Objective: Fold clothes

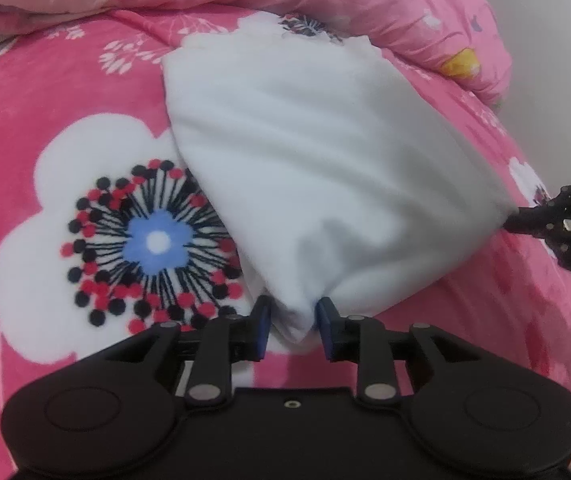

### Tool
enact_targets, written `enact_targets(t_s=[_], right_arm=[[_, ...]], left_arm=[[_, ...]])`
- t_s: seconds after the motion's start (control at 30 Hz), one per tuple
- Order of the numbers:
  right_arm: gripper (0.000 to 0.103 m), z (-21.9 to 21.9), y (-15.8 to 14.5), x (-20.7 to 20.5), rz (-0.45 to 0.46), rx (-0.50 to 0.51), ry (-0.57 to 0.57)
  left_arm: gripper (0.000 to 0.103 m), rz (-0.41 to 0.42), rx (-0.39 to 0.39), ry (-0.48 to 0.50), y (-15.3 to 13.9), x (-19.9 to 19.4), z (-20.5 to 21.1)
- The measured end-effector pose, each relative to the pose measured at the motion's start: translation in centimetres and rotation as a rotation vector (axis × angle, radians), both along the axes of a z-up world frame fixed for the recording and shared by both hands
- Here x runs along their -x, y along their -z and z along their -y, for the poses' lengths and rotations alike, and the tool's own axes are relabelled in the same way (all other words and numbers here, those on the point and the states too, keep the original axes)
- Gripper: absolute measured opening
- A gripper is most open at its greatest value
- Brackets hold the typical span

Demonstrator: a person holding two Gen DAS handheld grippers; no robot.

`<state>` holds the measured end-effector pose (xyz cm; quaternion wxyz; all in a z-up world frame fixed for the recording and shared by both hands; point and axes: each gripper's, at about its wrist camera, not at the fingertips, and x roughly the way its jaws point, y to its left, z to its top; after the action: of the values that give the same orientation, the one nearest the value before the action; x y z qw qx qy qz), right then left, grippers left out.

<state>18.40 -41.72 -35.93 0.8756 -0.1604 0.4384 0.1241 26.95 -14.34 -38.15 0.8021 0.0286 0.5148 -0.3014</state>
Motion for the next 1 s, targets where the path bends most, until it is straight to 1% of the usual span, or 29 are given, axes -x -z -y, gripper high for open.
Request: enact_targets(t_s=[0.03, 0.1, 0.13, 0.23, 0.27, 0.3, 0.33, 0.37, 0.43, 0.5, 0.53, 0.57, 0.6, 0.67, 0.73, 0.77, 0.83, 0.87, 0.9, 0.93, 0.97, 1.0], right_arm=[[0.0, 1.1, 0.5, -0.2, -0.011, 0.027, 0.033], [0.0, 4.0, 1.1, -0.7, -0.044, 0.028, 0.161], [0.0, 4.3, 0.6, -0.7, -0.039, 0.003, 0.177], [0.004, 3.6, -1.7, 0.0, 0.003, -0.172, 0.174], [0.01, 3.1, -2.3, 0.2, 0.016, -0.225, 0.158], [0.016, 2.3, -2.5, 0.1, 0.016, -0.251, 0.139], [0.03, 1.3, -2.3, -0.2, 0.01, -0.262, 0.121], [0.035, 0.8, -2.1, -0.5, 0.006, -0.262, 0.114], [0.033, 0.6, -0.8, -1.5, -0.026, -0.312, 0.116], [0.018, 1.1, 0.1, -2.4, -0.061, -0.378, 0.123], [0.007, 1.4, 0.2, -2.7, -0.073, -0.39, 0.124], [0.005, 1.7, -0.2, -2.9, -0.076, -0.38, 0.117], [0.005, 1.8, -0.7, -2.9, -0.074, -0.37, 0.106], [0.004, 1.9, -2.3, -2.5, -0.049, -0.371, 0.078], [0.004, 1.9, -3.6, -2.1, -0.024, -0.371, 0.057], [0.004, 2.0, -3.7, -2.1, -0.023, -0.363, 0.058], [0.004, 2.5, -2.7, -2.5, -0.048, -0.352, 0.08], [0.003, 2.8, -1.5, -2.6, -0.074, -0.338, 0.105], [0.0, 3.4, 0.2, -2.8, -0.11, -0.317, 0.141], [0.0, 4.0, 1.8, -2.9, -0.139, -0.268, 0.192], [0.0, 4.6, 2.5, -3.0, -0.152, -0.233, 0.244], [0.0, 5.2, 2.5, -3.0, -0.156, -0.237, 0.282]], left_arm=[[0.026, -0.006, 0.007, -0.001, 0.1, -0.1, -0.2], [0.026, -0.008, 0.008, -0.002, 0.0, -0.1, -0.2], [0.026, -0.008, 0.004, 0.001, -0.2, 0.0, -0.3], [0.025, -0.002, -0.005, -0.004, -1.3, 0.5, -0.7], [0.025, -0.001, -0.006, -0.016, -1.6, 0.6, -1.1], [0.025, -0.001, -0.007, -0.028, -1.8, 0.5, -1.3], [0.025, 0.0, -0.007, -0.04, -2.0, 0.5, -1.6], [0.026, -0.004, -0.003, -0.047, -2.0, 0.4, -1.7], [0.026, -0.009, -0.008, -0.043, -1.6, 0.2, -1.5], [0.027, -0.01, -0.016, -0.036, -1.0, 0.0, -1.1], [0.027, -0.014, -0.005, -0.036, -0.6, -0.1, -0.9], [0.025, -0.02, 0.003, -0.042, -0.5, -0.2, -1.0], [0.024, -0.026, 0.011, -0.047, -0.3, -0.2, -1.1], [0.014, -0.024, 0.028, -0.057, -0.6, -0.2, -1.4], [0.014, -0.014, 0.034, -0.056, -0.9, 0.0, -1.5], [0.014, -0.006, 0.029, -0.045, -0.9, 0.0, -1.4], [0.014, -0.008, 0.026, -0.031, -0.7, 0.0, -1.3], [0.014, -0.016, 0.029, -0.03, -0.5, -0.1, -1.3], [0.014, -0.019, 0.029, -0.031, -0.4, -0.1, -1.3], [0.014, -0.023, 0.026, -0.033, -0.2, -0.2, -1.3], [0.014, -0.034, 0.026, -0.033, -0.1, -0.3, -1.5], [0.015, -0.045, 0.03, -0.034, -0.2, -0.4, -1.6]])
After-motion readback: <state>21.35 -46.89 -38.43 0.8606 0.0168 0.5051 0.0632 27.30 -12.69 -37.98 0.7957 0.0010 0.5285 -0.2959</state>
